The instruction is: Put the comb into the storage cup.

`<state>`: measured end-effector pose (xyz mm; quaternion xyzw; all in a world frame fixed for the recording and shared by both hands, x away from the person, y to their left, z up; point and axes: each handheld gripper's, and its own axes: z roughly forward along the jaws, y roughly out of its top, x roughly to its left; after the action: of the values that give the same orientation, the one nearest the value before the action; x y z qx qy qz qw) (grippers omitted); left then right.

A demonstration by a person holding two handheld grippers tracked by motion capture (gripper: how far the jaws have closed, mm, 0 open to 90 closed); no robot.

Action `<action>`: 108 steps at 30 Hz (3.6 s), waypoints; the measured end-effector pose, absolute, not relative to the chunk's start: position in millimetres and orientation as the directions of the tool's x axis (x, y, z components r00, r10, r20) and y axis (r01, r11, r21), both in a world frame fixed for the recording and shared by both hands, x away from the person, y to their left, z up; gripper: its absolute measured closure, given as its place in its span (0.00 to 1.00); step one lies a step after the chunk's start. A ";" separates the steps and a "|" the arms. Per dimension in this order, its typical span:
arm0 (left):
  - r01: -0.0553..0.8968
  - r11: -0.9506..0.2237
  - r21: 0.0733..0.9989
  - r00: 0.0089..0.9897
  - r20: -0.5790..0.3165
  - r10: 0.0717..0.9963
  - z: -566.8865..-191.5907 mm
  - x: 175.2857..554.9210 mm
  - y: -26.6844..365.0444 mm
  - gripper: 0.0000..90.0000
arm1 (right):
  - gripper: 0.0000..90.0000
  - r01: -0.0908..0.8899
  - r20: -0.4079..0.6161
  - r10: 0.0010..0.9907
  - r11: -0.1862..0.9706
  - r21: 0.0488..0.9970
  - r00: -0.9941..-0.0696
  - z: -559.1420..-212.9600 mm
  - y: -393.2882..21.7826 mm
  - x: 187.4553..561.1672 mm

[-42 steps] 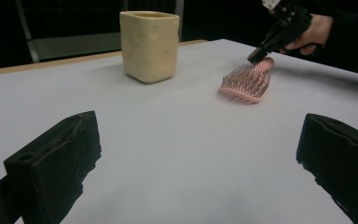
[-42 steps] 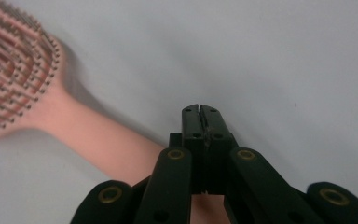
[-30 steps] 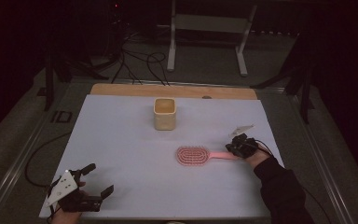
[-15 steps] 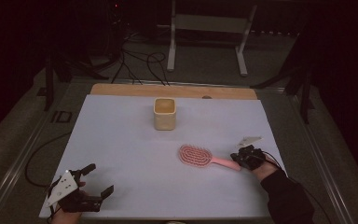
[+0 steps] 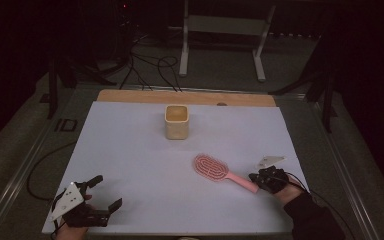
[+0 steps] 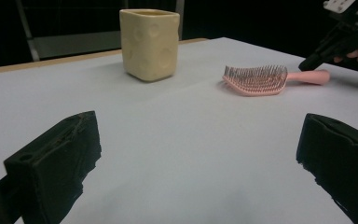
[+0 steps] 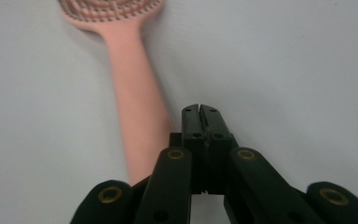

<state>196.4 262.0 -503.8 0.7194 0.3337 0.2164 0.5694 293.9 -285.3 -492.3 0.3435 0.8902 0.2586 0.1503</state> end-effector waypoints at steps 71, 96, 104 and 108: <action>0.235 -0.134 0.963 0.685 -0.066 0.725 -503.4 196.6 261.2 0.00 | 0.14 0.567 -0.059 0.711 0.605 0.559 -0.701 -444.5 -252.8 278.9; 0.236 -0.130 0.963 0.683 -0.070 0.727 -503.1 196.1 261.2 0.00 | 0.09 0.602 -0.010 0.662 0.688 0.405 -0.749 -452.7 -213.4 294.5; 0.236 -0.130 0.963 0.684 -0.069 0.726 -503.3 196.1 261.1 0.00 | 0.11 0.619 0.025 0.657 0.695 0.365 -0.753 -454.8 -206.4 301.2; 0.237 -0.128 0.963 0.683 -0.072 0.726 -503.4 196.2 261.2 0.00 | 0.10 0.636 0.003 0.669 0.705 0.312 -0.743 -462.2 -199.2 304.1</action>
<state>196.2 261.2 -503.4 0.7197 0.3348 0.2149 0.5690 304.1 -199.2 -462.2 0.3541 0.9218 0.1480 0.0553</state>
